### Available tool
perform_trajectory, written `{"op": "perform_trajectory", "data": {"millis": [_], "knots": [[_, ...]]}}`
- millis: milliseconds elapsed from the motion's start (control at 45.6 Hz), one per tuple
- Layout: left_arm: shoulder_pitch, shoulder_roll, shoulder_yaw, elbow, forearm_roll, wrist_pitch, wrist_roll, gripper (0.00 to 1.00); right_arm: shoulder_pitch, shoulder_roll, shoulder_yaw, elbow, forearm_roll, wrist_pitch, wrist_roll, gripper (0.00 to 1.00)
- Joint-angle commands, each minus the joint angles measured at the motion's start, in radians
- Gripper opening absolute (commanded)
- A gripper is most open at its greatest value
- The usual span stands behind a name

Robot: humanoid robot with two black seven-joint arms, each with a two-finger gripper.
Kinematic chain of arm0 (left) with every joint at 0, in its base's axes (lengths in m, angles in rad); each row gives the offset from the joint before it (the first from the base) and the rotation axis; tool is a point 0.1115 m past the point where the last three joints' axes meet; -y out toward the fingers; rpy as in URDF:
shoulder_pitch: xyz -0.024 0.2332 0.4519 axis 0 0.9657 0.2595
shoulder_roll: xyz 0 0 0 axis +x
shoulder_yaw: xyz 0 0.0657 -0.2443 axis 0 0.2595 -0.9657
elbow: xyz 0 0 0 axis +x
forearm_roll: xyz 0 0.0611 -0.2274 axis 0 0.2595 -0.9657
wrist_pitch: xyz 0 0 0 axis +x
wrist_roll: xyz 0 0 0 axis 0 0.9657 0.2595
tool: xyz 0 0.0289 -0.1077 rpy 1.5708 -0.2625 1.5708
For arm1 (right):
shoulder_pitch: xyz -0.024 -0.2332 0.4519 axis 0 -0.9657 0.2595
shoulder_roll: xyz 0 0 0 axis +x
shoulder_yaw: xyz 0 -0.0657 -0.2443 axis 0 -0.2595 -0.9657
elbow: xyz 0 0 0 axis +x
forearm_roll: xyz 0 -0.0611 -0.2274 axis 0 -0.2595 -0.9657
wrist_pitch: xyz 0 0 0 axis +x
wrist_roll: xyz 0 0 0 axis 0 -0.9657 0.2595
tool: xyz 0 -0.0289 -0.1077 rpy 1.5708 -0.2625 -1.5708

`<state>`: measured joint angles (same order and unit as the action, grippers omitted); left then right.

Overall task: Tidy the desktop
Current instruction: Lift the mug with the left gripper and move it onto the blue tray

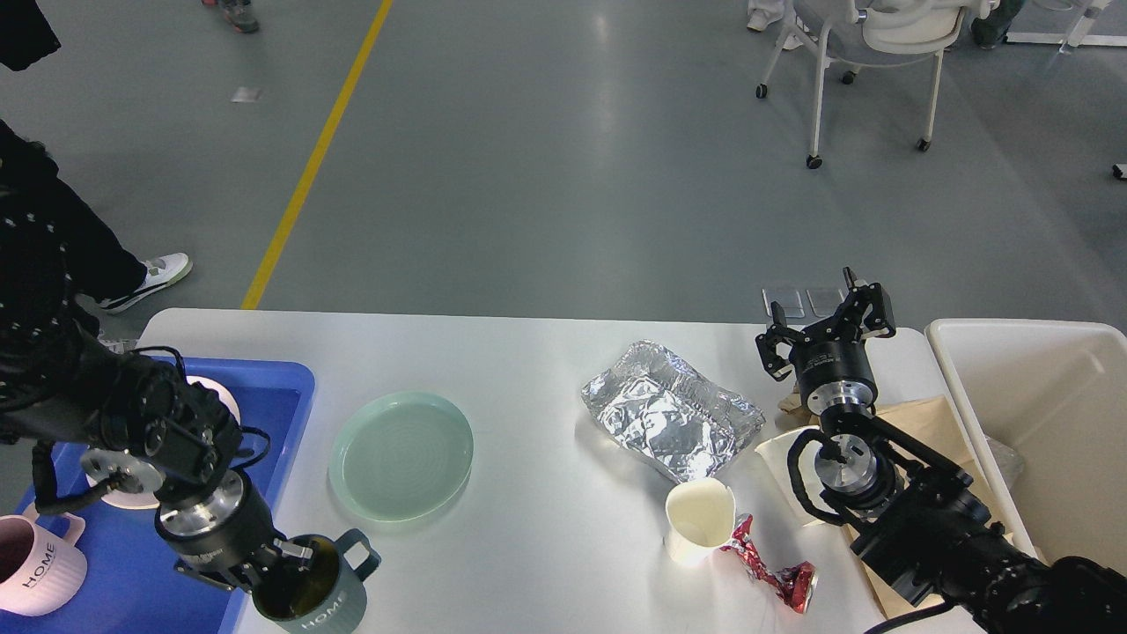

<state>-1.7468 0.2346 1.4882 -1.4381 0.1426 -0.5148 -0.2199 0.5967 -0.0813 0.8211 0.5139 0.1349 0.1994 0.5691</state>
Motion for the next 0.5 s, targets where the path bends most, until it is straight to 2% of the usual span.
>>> {"op": "perform_trajectory", "data": {"millis": [0, 153, 307, 395, 482], "knots": [[-0.213, 0.09, -0.002, 0.001, 0.032, -0.212, -0.015, 0.0, 0.0, 0.0, 0.001, 0.0, 0.0, 0.0, 0.0, 1.0], [-0.477, 0.158, -0.002, 0.002, 0.043, -0.445, -0.07, 0.0, 0.0, 0.0, 0.0, 0.0, 0.0, 0.0, 0.0, 1.0], [-0.577, 0.172, 0.0, 0.002, 0.043, -0.445, -0.121, 0.0, -0.001, 0.0, 0.0, 0.0, 0.0, 0.0, 0.0, 1.0], [-0.559, 0.169, 0.003, 0.002, 0.046, -0.445, -0.121, 0.0, -0.001, 0.0, 0.0, 0.0, 0.0, 0.0, 0.0, 1.0], [-0.491, 0.169, 0.038, 0.002, 0.048, -0.445, -0.121, 0.0, -0.001, 0.0, 0.0, 0.0, 0.0, 0.0, 0.0, 1.0]]}}
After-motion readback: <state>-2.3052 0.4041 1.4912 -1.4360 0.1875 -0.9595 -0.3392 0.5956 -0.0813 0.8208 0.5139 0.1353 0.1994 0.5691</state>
